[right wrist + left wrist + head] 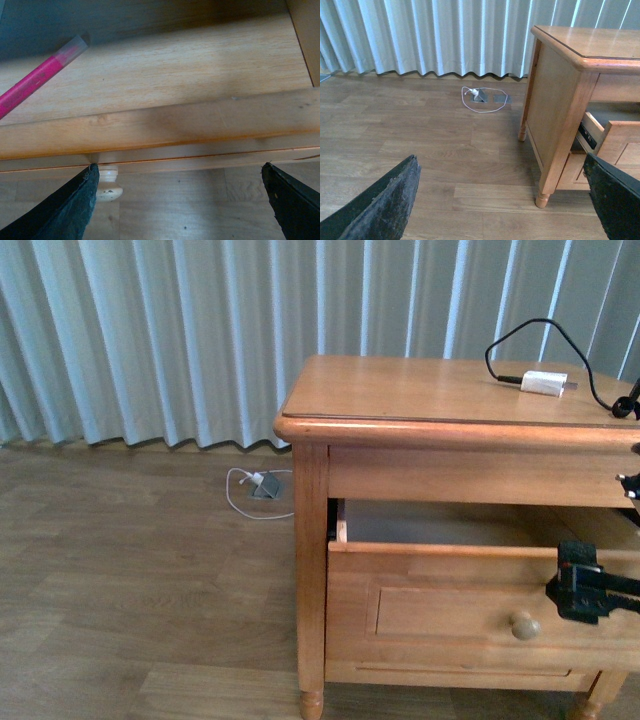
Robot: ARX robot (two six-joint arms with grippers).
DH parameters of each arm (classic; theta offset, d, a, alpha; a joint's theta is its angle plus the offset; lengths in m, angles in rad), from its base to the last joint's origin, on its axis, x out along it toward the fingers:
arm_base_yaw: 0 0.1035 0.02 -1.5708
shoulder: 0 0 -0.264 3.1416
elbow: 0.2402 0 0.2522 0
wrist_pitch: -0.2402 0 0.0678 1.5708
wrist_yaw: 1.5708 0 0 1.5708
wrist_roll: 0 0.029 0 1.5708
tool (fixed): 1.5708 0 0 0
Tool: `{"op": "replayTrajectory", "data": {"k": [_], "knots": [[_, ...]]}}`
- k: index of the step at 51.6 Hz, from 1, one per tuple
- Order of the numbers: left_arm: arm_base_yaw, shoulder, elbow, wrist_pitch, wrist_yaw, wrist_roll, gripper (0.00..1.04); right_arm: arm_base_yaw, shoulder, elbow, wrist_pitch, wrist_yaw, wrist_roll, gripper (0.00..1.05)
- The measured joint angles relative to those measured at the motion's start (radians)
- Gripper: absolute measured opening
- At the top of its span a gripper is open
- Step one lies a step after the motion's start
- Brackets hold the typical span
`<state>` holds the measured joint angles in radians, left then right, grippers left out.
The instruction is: Place pink marker in drawer with both arms
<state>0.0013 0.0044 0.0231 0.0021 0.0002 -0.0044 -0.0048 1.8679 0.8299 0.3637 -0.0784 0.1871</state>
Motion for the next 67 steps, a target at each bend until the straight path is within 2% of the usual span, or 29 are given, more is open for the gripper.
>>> {"op": "replayTrajectory", "data": {"k": [21,38,54,67], "knots": [[0.0,0.0,0.0,0.0,0.0,0.0,0.99,0.027,0.239,0.216,0.179,0.083,0.055,0.96],[0.0,0.0,0.0,0.0,0.0,0.0,0.99,0.023,0.273,0.222,0.288,0.083,0.073,0.96],[0.0,0.0,0.0,0.0,0.0,0.0,0.99,0.006,0.245,0.181,0.298,0.08,0.085,0.96],[0.0,0.0,0.0,0.0,0.0,0.0,0.99,-0.004,0.002,0.053,0.199,0.014,0.047,0.96]]}}
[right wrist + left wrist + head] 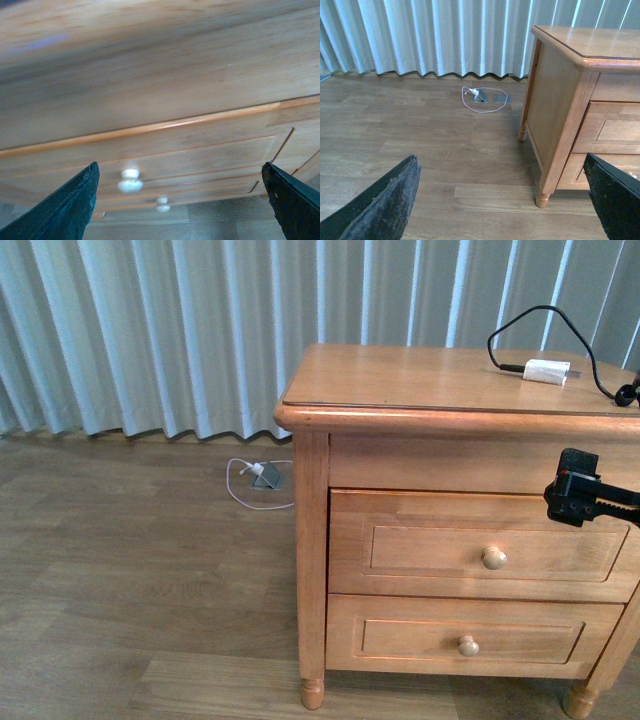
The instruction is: Place pink marker in drawer with both arms
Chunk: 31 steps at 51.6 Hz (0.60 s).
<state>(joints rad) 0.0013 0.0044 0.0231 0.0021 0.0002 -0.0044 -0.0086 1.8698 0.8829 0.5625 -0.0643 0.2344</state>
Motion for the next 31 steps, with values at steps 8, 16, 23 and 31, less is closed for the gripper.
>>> {"op": "replayTrajectory", "data": {"k": [8,16,23,31], "knots": [[0.0,0.0,0.0,0.0,0.0,0.0,0.99,0.002,-0.194,-0.116,-0.112,-0.063,-0.035,0.96],[0.0,0.0,0.0,0.0,0.0,0.0,0.99,-0.005,-0.438,-0.224,-0.242,-0.119,-0.048,0.96],[0.0,0.0,0.0,0.0,0.0,0.0,0.99,-0.025,-0.738,-0.304,-0.408,-0.195,-0.061,0.96],[0.0,0.0,0.0,0.0,0.0,0.0,0.99,-0.026,-1.093,-0.356,-0.616,-0.195,-0.091,0.96]]}}
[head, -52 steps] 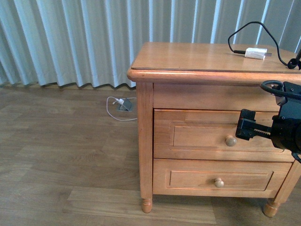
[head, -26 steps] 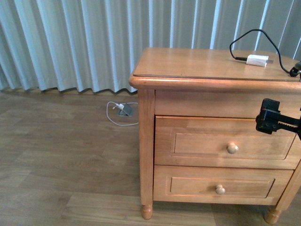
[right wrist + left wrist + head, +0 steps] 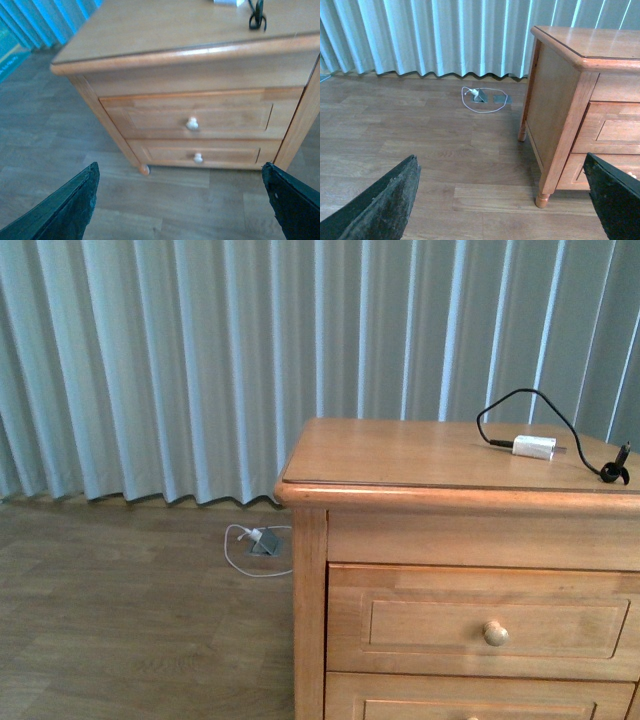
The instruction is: Place pink marker in drawer with both arms
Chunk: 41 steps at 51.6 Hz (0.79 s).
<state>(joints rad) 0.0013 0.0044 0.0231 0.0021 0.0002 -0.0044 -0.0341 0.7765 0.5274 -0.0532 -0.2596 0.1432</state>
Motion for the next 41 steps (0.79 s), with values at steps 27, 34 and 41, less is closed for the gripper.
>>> {"op": "replayTrajectory", "data": {"k": [27,34,41], "knots": [[0.0,0.0,0.0,0.0,0.0,0.0,0.99,0.031,-0.18,-0.305,0.418,0.259,-0.132,0.35],[0.0,0.0,0.0,0.0,0.0,0.0,0.99,0.031,-0.234,-0.358,0.419,0.26,-0.135,0.1],[0.0,0.0,0.0,0.0,0.0,0.0,0.99,0.031,-0.288,-0.399,0.412,0.26,-0.139,0.01]]}}
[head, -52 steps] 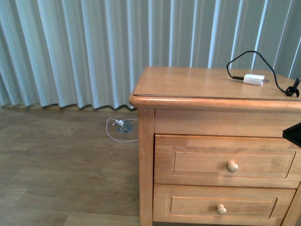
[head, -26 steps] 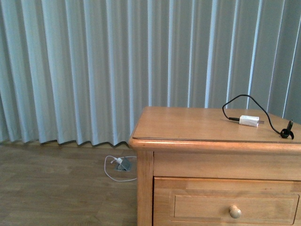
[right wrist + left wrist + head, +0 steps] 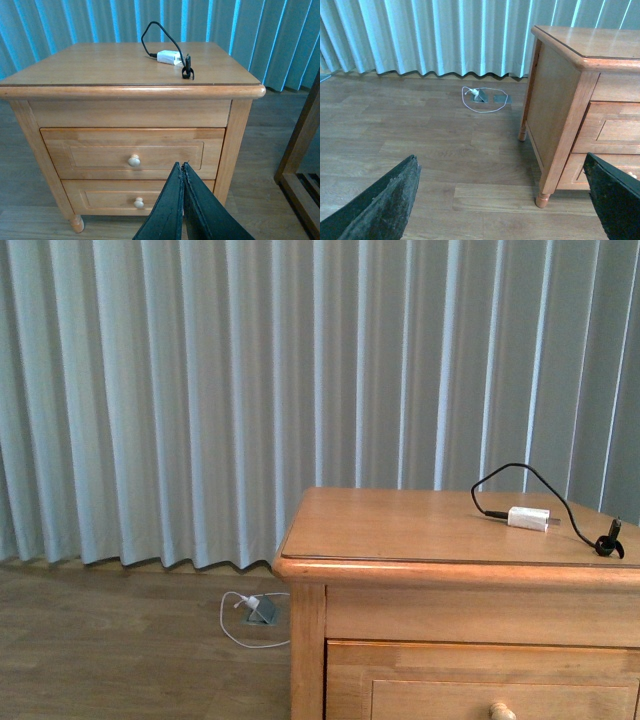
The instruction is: Place pink marker in drawer with both arms
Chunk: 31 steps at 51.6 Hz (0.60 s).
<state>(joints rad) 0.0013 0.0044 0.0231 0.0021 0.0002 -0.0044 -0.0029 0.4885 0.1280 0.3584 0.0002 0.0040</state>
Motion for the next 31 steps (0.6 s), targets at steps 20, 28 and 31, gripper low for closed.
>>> {"op": "replayTrajectory", "data": {"k": [20,28,31], "knots": [[0.0,0.0,0.0,0.0,0.0,0.0,0.99,0.0,-0.146,-0.072,-0.073,0.0,0.0,0.01],[0.0,0.0,0.0,0.0,0.0,0.0,0.99,0.0,-0.198,-0.089,-0.11,0.0,0.0,0.01],[0.0,0.0,0.0,0.0,0.0,0.0,0.99,0.0,-0.216,-0.1,-0.111,0.0,0.0,0.01]]}}
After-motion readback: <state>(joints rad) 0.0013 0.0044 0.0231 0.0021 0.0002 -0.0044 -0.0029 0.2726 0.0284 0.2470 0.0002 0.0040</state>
